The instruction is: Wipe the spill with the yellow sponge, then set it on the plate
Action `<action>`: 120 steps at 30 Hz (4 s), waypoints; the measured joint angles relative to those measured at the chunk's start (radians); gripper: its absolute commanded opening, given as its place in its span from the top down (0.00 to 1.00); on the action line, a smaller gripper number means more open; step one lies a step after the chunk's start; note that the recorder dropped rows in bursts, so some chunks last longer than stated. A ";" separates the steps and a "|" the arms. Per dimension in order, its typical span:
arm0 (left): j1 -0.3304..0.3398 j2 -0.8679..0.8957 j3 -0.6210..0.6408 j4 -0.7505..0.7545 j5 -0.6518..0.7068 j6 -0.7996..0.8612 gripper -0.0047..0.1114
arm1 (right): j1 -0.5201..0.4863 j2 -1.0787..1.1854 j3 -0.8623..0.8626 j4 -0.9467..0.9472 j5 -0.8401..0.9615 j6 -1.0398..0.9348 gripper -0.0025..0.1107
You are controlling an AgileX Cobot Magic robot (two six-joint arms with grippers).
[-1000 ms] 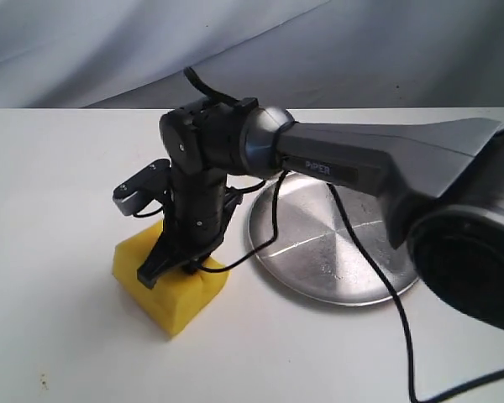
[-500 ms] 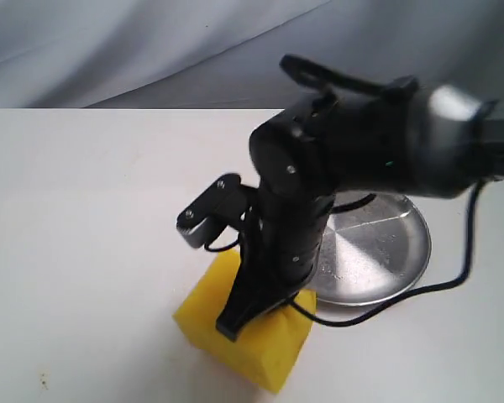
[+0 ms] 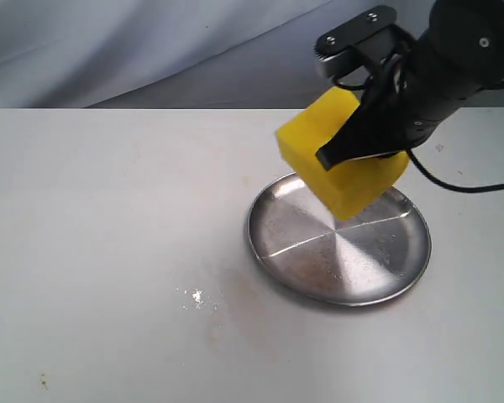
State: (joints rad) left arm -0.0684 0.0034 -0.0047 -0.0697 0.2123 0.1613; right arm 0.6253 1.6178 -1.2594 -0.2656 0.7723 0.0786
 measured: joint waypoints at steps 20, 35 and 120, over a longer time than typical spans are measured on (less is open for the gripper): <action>0.000 0.000 0.000 0.000 0.000 0.000 0.96 | -0.188 0.289 0.002 0.271 -0.179 -0.063 0.36; 0.000 0.000 0.000 0.000 0.000 0.000 0.96 | -0.188 -0.083 0.234 0.271 -0.176 -0.056 0.84; 0.000 0.000 0.000 0.000 0.000 0.000 0.96 | -0.468 -1.612 1.256 0.290 -0.691 -0.035 0.98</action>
State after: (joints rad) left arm -0.0684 0.0034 -0.0047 -0.0697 0.2123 0.1613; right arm 0.1568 0.0063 -0.0037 0.0243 0.0814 0.0438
